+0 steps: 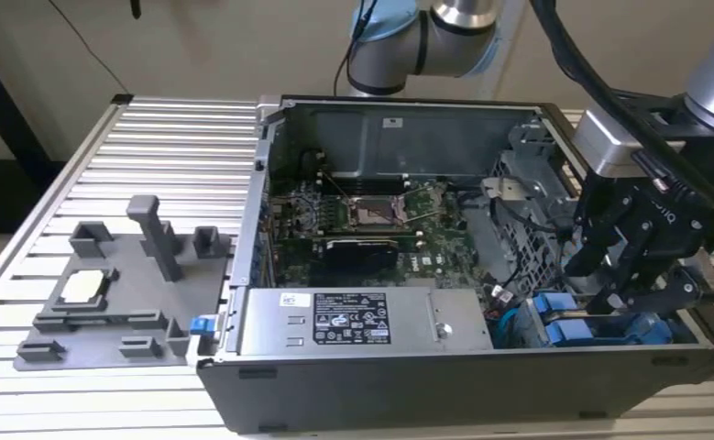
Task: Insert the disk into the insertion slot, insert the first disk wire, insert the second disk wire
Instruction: 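Insert the disk into the insertion slot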
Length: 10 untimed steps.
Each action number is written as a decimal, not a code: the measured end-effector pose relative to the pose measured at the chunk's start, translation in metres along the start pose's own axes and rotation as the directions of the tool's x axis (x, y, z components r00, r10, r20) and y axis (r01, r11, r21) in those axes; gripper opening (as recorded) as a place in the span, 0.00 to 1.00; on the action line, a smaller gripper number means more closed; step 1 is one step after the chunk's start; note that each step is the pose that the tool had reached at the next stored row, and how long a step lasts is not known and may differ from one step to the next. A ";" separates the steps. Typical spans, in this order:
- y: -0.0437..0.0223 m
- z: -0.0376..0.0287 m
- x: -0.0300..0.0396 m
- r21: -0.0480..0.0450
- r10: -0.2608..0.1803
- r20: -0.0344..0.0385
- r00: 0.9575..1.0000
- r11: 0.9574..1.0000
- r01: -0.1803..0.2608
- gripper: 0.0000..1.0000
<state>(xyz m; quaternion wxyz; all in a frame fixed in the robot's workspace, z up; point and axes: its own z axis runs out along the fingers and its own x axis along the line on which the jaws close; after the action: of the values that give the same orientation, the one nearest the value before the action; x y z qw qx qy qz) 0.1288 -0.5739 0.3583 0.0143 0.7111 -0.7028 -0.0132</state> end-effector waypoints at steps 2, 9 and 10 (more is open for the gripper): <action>0.0000 -0.0006 0.0000 0.000 0.000 0.000 1.000 1.000 0.000 0.47; 0.0010 -0.0238 0.0000 0.000 0.000 0.000 1.000 1.000 0.000 0.47; 0.0011 -0.0278 0.0000 0.000 0.000 0.000 1.000 1.000 0.000 0.47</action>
<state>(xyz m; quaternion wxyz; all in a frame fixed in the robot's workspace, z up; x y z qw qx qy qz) 0.1287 -0.5739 0.3861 0.0144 0.7111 -0.7028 -0.0131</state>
